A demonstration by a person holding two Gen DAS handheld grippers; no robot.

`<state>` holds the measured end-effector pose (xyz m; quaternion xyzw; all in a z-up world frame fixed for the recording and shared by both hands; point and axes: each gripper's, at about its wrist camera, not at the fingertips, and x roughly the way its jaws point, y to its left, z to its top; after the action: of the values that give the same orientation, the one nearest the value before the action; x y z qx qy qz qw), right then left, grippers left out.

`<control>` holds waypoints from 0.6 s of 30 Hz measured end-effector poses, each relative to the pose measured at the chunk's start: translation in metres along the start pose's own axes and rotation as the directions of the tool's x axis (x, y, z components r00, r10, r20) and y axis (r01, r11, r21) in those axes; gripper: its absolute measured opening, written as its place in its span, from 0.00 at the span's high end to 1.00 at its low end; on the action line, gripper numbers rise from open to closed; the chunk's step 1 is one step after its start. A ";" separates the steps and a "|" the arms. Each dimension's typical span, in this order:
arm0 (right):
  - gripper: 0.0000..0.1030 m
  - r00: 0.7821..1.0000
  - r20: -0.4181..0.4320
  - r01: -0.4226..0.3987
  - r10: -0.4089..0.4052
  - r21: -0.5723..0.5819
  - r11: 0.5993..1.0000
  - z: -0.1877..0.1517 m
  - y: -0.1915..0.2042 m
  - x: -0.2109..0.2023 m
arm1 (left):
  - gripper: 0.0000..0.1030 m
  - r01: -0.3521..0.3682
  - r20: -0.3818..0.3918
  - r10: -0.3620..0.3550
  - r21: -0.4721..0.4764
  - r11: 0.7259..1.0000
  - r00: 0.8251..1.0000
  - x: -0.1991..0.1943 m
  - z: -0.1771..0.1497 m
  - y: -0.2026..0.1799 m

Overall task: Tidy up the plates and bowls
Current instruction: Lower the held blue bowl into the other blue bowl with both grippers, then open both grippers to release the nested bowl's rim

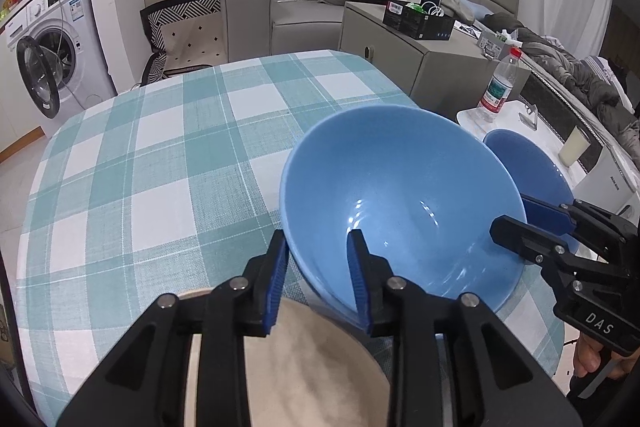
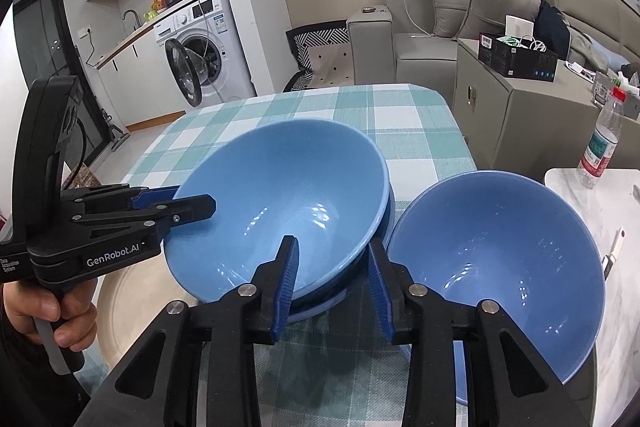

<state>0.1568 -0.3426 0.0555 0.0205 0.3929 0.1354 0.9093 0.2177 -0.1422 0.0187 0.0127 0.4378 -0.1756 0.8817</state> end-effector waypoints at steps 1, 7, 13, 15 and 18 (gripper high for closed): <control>0.59 1.000 0.005 -0.001 0.001 -0.001 1.000 0.000 0.000 -0.001 | 0.67 0.011 -0.006 -0.011 -0.002 1.000 1.000 0.001 -0.001 0.000; 0.36 0.999 0.053 -0.010 0.009 0.004 1.000 0.001 -0.004 -0.012 | 0.52 0.038 0.003 -0.037 -0.002 0.999 0.999 -0.004 -0.001 -0.004; 0.23 0.998 0.062 0.000 -0.001 0.020 1.000 0.004 -0.009 -0.015 | 0.17 0.034 0.024 -0.034 0.001 0.999 0.999 -0.011 0.000 -0.006; 0.11 0.998 0.063 -0.006 0.005 0.019 1.000 0.004 -0.010 -0.016 | 0.09 0.034 0.046 -0.034 0.007 0.999 0.998 -0.014 0.000 -0.008; 0.01 0.997 0.082 0.000 -0.001 0.019 1.000 0.005 -0.010 -0.020 | 0.07 0.033 0.063 -0.034 0.015 0.999 0.997 -0.018 0.001 -0.011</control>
<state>0.1496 -0.3576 0.0712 0.0345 0.3563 0.1304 0.9246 0.2050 -0.1473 0.0343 0.0058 0.4087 -0.1939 0.8918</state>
